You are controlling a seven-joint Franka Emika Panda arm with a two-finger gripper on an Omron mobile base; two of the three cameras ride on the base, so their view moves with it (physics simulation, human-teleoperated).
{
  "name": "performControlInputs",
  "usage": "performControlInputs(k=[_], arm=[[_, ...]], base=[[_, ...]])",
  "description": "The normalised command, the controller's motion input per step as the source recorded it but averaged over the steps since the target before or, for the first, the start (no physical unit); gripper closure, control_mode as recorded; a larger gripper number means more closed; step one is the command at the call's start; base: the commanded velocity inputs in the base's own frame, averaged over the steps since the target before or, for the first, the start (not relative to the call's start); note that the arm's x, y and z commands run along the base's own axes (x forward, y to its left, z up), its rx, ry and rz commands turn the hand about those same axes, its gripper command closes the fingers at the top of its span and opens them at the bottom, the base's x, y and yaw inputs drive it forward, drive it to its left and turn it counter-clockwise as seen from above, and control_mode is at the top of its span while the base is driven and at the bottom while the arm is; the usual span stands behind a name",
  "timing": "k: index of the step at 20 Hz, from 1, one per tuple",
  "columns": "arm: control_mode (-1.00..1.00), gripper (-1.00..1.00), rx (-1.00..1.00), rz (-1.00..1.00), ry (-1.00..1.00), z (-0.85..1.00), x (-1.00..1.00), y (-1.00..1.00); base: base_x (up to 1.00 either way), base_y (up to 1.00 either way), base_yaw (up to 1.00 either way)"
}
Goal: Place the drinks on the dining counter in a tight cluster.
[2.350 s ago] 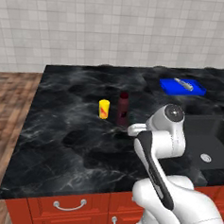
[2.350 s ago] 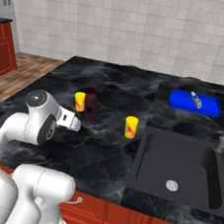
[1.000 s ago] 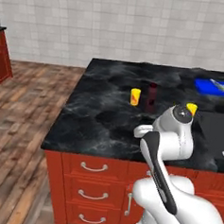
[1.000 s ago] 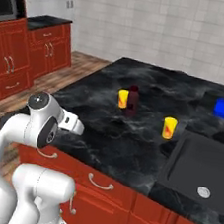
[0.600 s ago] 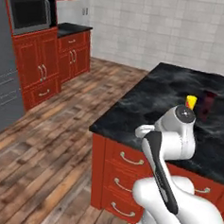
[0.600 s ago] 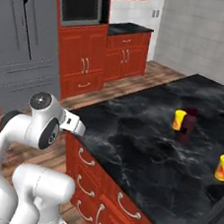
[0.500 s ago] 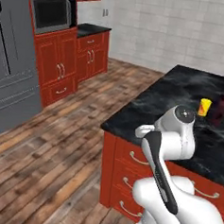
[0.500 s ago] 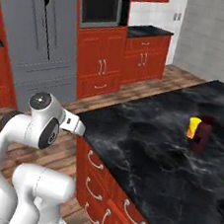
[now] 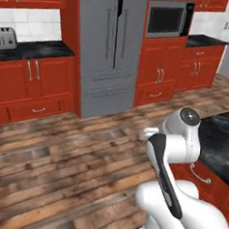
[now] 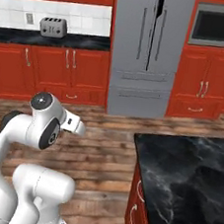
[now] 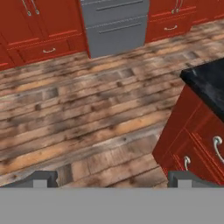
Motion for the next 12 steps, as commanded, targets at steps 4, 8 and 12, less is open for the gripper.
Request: performControlInputs(k=[4, 8, 12], arm=[[1.00, -1.00, 0.00, 0.00, 0.00, 0.00, 0.00, 0.00], [1.00, -1.00, 0.00, 0.00, 0.00, 0.00, 0.00, 0.00], [1.00, -1.00, 0.00, 0.00, 0.00, 0.00, 0.00, 0.00]], base=[[0.13, 0.25, 0.66], [0.35, 0.35, 0.43], [0.57, 0.48, 0.17]])
